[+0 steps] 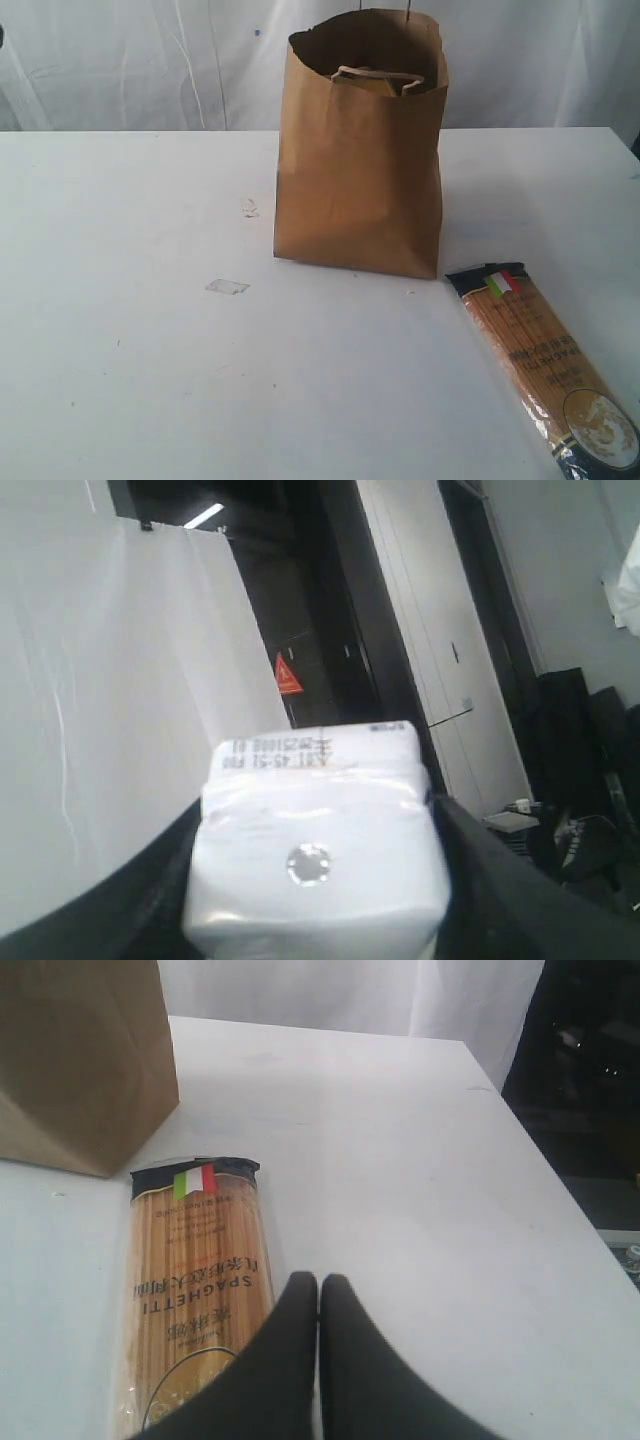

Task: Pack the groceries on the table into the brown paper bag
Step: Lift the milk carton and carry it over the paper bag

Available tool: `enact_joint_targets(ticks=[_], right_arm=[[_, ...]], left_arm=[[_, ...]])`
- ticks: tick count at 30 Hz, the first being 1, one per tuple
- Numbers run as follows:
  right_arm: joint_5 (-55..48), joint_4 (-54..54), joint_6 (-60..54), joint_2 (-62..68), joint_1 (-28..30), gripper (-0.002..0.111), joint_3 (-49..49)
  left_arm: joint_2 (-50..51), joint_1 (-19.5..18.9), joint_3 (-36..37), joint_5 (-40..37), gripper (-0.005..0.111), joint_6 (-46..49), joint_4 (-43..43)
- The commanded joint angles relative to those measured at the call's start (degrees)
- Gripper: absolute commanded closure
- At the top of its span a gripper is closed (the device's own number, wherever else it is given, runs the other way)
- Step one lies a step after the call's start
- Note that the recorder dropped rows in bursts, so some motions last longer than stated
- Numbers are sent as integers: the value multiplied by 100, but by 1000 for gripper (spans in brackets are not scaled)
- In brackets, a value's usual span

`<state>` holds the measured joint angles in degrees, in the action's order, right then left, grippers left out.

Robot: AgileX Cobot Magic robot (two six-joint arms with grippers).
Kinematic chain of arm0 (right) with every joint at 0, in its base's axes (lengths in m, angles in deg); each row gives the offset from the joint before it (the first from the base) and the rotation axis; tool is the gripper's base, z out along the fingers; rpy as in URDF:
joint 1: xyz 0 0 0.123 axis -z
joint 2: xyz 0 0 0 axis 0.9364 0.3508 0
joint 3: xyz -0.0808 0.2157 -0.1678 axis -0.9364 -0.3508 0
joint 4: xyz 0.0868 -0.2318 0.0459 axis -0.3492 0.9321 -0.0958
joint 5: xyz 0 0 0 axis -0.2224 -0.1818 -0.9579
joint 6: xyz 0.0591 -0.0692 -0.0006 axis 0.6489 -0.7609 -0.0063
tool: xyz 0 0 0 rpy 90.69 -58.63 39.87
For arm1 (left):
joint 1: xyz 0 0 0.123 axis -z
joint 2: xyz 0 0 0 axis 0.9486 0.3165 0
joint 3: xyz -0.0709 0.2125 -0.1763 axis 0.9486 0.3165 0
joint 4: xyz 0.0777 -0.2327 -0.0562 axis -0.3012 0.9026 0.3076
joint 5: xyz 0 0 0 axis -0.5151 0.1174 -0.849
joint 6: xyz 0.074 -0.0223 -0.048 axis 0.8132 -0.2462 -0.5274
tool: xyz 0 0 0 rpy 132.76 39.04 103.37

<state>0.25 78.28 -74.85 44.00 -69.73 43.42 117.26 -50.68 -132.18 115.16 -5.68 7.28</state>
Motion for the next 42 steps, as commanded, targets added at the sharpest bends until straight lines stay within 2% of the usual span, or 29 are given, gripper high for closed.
enact_joint_targets(ticks=[1, 7, 9, 12, 15, 19, 23, 30, 35, 42], right_arm=[[88, 20, -47, -13, 27, 108, -6], [88, 20, -47, -13, 27, 108, -6], [88, 20, -47, -13, 27, 108, -6], [88, 20, -47, -13, 27, 108, -6], [88, 20, -47, -13, 27, 108, -6], [88, 20, -47, -13, 27, 108, -6], [88, 20, -47, -13, 27, 108, -6], [88, 20, -47, -13, 27, 108, -6], [88, 20, -47, -13, 27, 108, -6], [88, 20, -47, -13, 27, 108, -6]], left_arm=[[532, 547, -520, -454, 107, -80, 89], [1439, 1367, -1333, -2031, 107, 690, 53], [1714, 1581, -1590, -2679, 107, 631, -102], [2089, 1822, -1886, -2957, 107, 715, -298], [2405, 1977, -2219, -2995, 107, 1194, -287], [2701, 1989, -2605, -3325, 107, 1435, -287], [2810, 1979, -2640, -4007, 107, 1490, -287], [2837, 1979, -2640, -4293, 107, 1995, -287], [2944, 1979, -2640, -4260, 107, 1960, -287], [3129, 1979, -2640, -3900, 107, 1346, -287]])
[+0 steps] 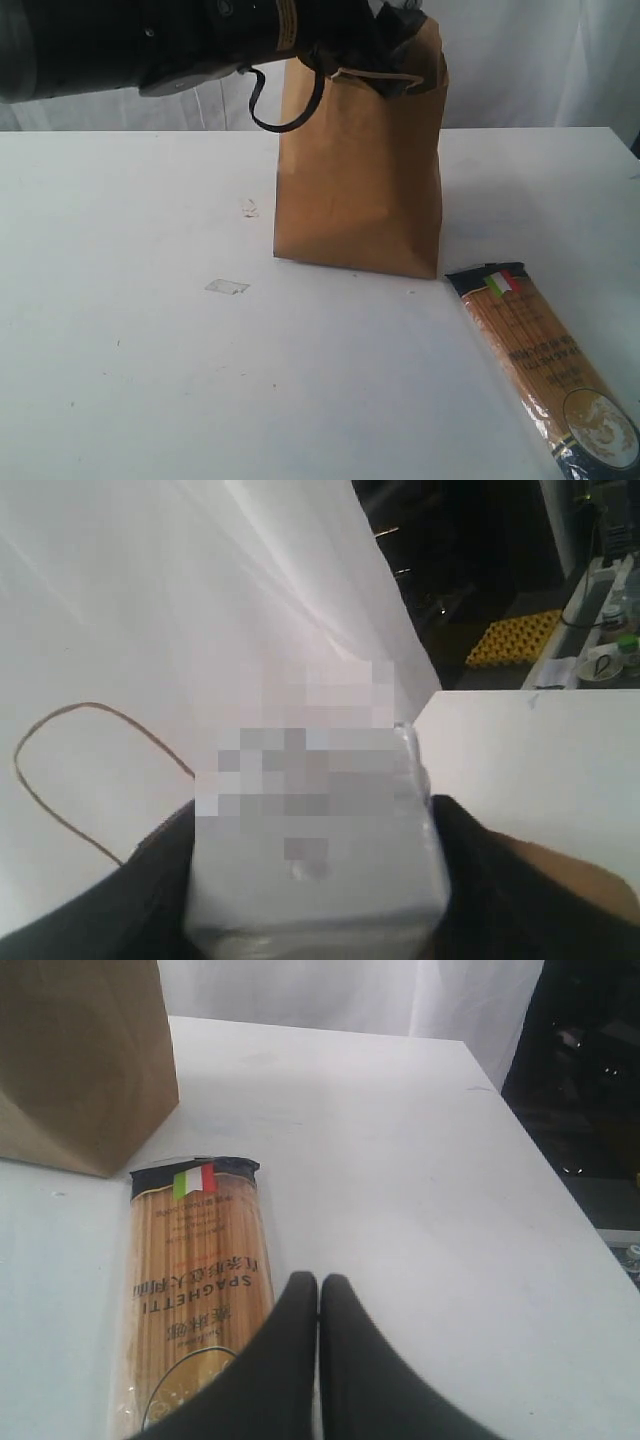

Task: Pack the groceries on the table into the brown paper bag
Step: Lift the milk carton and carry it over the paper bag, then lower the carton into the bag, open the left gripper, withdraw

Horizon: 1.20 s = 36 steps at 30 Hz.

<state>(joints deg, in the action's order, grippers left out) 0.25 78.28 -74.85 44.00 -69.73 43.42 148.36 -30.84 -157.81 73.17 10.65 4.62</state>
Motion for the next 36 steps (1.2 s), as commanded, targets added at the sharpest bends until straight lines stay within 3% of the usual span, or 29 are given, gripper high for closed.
enact_joint_targets(ticks=[1, 15, 18, 23, 25, 28, 36], right_arm=[[88, 20, -47, -13, 27, 108, -6], [88, 20, -47, -13, 27, 108, -6], [88, 20, -47, -13, 27, 108, -6], [88, 20, -47, -13, 27, 108, -6], [88, 20, -47, -13, 27, 108, -6], [88, 20, -47, -13, 27, 108, -6], [88, 20, -47, -13, 27, 108, -6]], left_arm=[[51, -5, -77, 240, 107, -342, -21], [93, -5, -77, 138, 106, -1808, -21], [93, -5, -77, 40, 94, -2213, -21], [93, -5, -77, 7, 50, -2225, -21], [93, -5, -77, 7, 38, -2353, -21], [93, -5, -77, 7, 31, -2365, -21], [93, -5, -77, 17, 30, -2370, -21]])
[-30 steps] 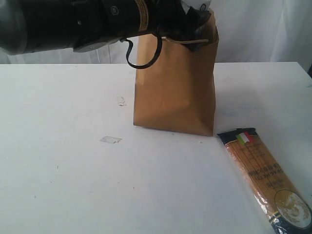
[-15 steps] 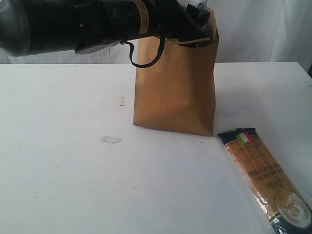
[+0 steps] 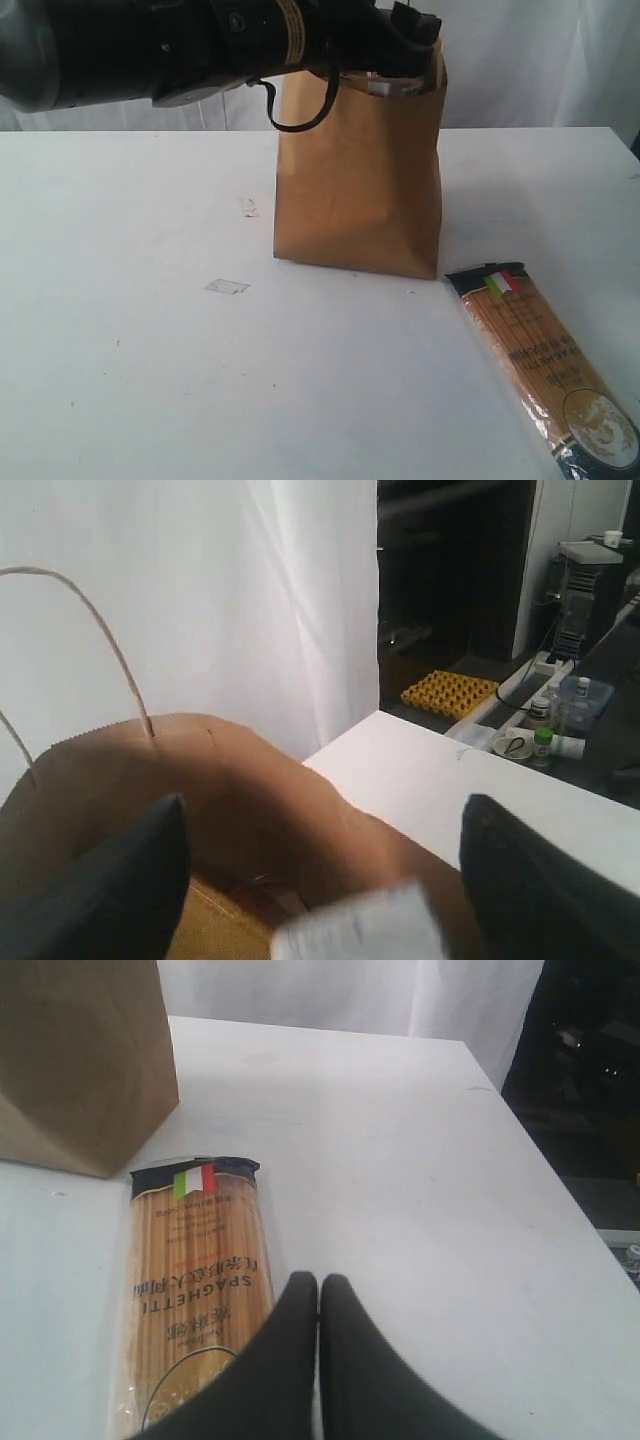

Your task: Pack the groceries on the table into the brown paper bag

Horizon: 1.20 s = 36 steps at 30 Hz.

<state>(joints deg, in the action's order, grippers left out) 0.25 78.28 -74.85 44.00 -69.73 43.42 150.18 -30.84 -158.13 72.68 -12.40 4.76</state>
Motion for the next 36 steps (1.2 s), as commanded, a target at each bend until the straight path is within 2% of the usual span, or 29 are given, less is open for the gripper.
enact_joint_targets(ticks=[1, 7, 14, 19, 21, 23, 24, 25, 26, 28, 30, 31, 32, 33, 36], right_arm=[[88, 20, -47, -13, 27, 108, -6], [88, 20, -47, -13, 27, 108, -6], [88, 20, -47, -13, 27, 108, -6], [88, 20, -47, -13, 27, 108, -6], [88, 20, -47, -13, 27, 108, -6], [88, 20, -47, -13, 27, 108, -6], [88, 20, -47, -13, 27, 108, -6], [88, 20, -47, -13, 27, 108, -6], [88, 20, -47, -13, 27, 108, -6], [88, 20, -47, -13, 27, 108, -6], [88, 20, -47, -13, 27, 108, -6], [88, 20, -47, -13, 27, 108, -6], [88, 20, -47, -13, 27, 108, -6], [88, 20, -47, -13, 27, 108, -6], [88, 20, -47, -13, 27, 108, -6]], left_arm=[[-90, -5, -45, 131, 30, -65, -34], [-90, -5, -45, 464, 30, -65, -34], [-90, -5, -45, -55, 36, -65, -34], [-114, -5, -45, 707, 40, 62, -34], [-208, -5, -45, 681, 49, 170, -34], [-311, -5, -45, 681, 65, 132, -34], [-398, -5, -45, 681, 78, 132, -57], [-562, -5, -45, 681, 97, 132, -262], [-772, -5, -45, 681, 107, 117, -704], [-986, -5, -45, 681, 107, -248, -1279], [-1325, -5, -45, 669, 107, -1114, -2329], [-1613, -5, -45, 669, 107, -2000, -3386], [-1736, -5, -45, 669, 107, -2446, -3876], [-2056, -5, 63, 719, 107, -2862, -4154], [-2861, -5, 653, 265, 107, -2480, -4154]])
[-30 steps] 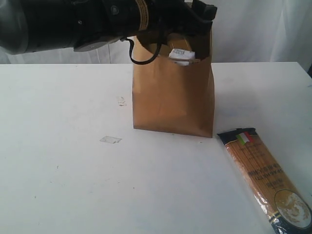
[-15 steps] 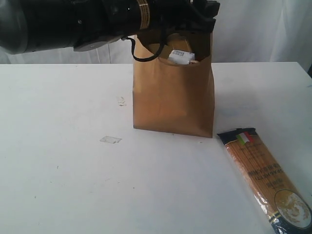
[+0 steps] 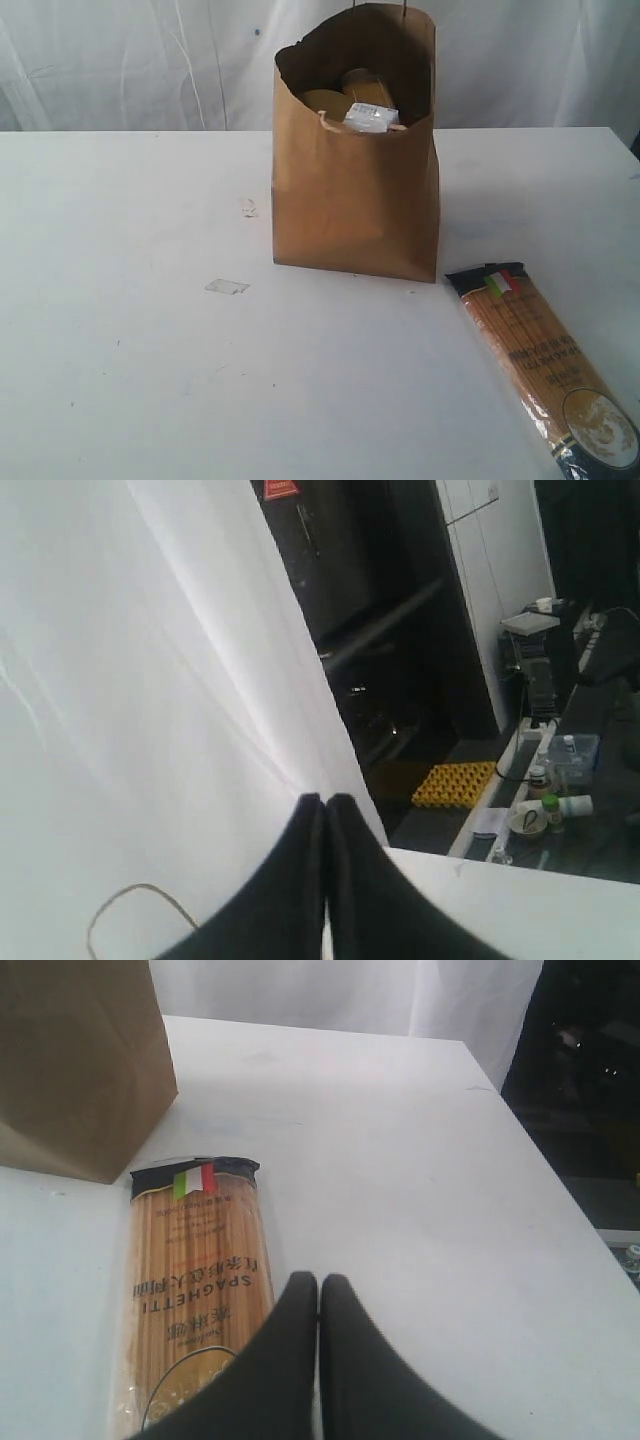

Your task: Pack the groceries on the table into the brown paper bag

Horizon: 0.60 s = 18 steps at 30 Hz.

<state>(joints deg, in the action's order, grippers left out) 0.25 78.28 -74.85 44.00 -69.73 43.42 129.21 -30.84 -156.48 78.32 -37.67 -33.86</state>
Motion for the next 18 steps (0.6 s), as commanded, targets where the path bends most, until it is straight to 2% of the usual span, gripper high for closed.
enact_joint_targets(ticks=[1, 5, 6, 7, 9, 10, 11, 15, 17, 18], right_arm=[[88, 20, -47, -13, 27, 108, -6], [88, 20, -47, -13, 27, 108, -6], [88, 20, -47, -13, 27, 108, -6], [88, 20, -47, -13, 27, 108, -6], [88, 20, -47, -13, 27, 108, -6], [88, 20, -47, -13, 27, 108, -6], [88, 20, -47, -13, 27, 108, -6], [88, 20, -47, -13, 27, 108, -6], [88, 20, -47, -13, 27, 108, -6], [88, 20, -47, -13, 27, 108, -6]], left_arm=[[-1113, -5, 837, -722, 107, 364, -293], [-1775, -5, 1941, -4031, 107, 1836, -293], [-1818, -5, 2183, -5021, 107, 2219, -293], [-1820, -5, 2621, -6913, 107, 2730, -293], [-1854, -207, 3338, -8539, 107, 2791, -293], [-1944, -299, 3591, -8591, 107, 2650, -293], [-2143, -514, 4080, -8390, 107, 1894, -293], [-2461, -1121, 5044, -8400, 107, -317, -293], [-2488, -1601, 5571, -8438, 107, -1329, -213], [-2488, -2239, 6156, -8348, 107, -2204, -68]])
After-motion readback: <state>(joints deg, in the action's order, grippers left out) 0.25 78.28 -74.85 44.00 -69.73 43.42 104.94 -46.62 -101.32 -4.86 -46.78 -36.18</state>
